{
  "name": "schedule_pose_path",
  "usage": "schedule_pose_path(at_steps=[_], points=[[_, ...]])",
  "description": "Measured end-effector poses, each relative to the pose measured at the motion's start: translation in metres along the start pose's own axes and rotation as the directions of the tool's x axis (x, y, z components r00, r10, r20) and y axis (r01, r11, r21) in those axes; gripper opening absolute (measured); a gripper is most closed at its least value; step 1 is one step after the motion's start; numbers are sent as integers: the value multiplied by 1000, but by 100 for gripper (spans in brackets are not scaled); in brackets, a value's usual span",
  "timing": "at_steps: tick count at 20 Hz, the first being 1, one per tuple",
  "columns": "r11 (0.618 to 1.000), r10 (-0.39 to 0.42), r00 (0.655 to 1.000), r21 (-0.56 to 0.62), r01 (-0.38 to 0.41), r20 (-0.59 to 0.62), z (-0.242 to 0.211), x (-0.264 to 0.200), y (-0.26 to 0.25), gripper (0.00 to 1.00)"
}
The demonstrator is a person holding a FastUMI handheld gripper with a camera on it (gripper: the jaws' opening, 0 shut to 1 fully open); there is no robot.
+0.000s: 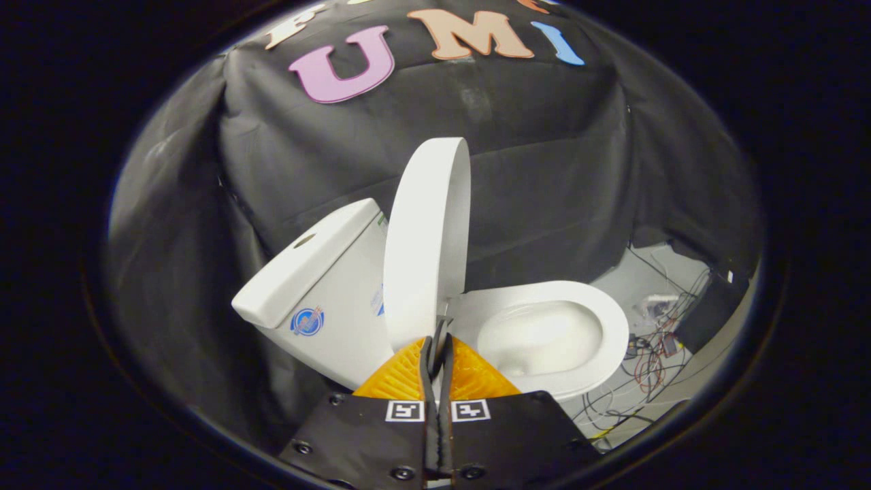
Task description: Open the toilet lid.
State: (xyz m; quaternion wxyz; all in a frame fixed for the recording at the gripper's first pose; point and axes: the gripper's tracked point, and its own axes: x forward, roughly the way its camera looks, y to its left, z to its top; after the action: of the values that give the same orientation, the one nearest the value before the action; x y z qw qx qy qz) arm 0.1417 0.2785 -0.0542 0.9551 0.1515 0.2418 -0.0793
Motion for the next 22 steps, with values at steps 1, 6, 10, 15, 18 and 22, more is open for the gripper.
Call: schedule_pose_path(at_steps=[1,6,10,15,18,22], points=[[1000,0,1000,-15,0,3,1,1,6,0],[999,5,1000,-51,-5,11,5,4,30,1],[994,-22,999,-105,24,27,8,6,47,1],[976,-58,996,-204,72,73,10,7,70,1],[967,-72,991,-236,97,113,10,15,80,3],[958,-85,986,-260,121,145,8,19,94,3]])
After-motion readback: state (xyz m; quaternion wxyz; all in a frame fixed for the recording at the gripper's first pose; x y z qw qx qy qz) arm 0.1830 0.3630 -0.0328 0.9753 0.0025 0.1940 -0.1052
